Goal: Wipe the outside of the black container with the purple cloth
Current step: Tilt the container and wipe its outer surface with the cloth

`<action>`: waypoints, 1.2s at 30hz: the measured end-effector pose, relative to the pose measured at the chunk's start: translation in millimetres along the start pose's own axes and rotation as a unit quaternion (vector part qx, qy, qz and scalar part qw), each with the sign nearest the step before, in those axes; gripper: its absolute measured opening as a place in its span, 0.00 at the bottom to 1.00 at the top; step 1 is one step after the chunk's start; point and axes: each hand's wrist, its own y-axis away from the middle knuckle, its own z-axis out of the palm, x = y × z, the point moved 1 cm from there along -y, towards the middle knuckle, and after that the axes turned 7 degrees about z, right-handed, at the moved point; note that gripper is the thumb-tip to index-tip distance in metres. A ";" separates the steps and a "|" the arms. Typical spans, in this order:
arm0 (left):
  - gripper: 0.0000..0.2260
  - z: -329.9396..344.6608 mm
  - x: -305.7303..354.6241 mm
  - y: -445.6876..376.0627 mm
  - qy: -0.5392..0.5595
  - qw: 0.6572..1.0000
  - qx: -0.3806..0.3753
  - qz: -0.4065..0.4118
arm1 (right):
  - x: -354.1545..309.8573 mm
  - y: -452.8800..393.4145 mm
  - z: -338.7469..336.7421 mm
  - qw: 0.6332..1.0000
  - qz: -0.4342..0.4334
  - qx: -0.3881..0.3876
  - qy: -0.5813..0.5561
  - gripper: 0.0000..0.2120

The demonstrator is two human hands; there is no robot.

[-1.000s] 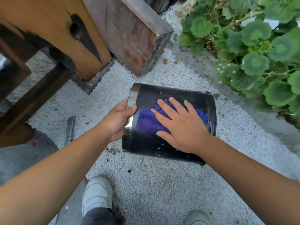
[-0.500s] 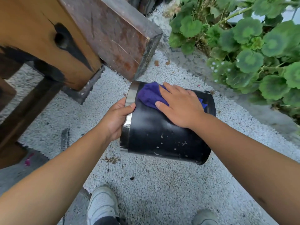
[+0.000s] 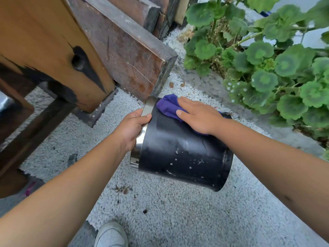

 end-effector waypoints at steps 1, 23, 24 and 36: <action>0.10 0.2 1.0 -1.0 -0.002 1.000 0.000 0.000 | -2.3 4.1 0.4 1.000 -0.011 0.004 0.009 0.28; 0.27 -2.1 -5.0 6.7 -0.003 0.998 0.036 -0.051 | -43.9 -36.4 6.7 0.999 0.031 0.027 -0.012 0.22; 0.28 -3.1 -5.9 7.5 0.003 0.998 0.036 -0.053 | -43.8 -37.9 6.1 0.999 0.041 0.019 -0.020 0.23; 0.40 -14.9 1.6 15.4 0.101 0.993 -0.007 -0.060 | -75.8 58.9 54.3 0.971 -0.139 0.107 0.165 0.29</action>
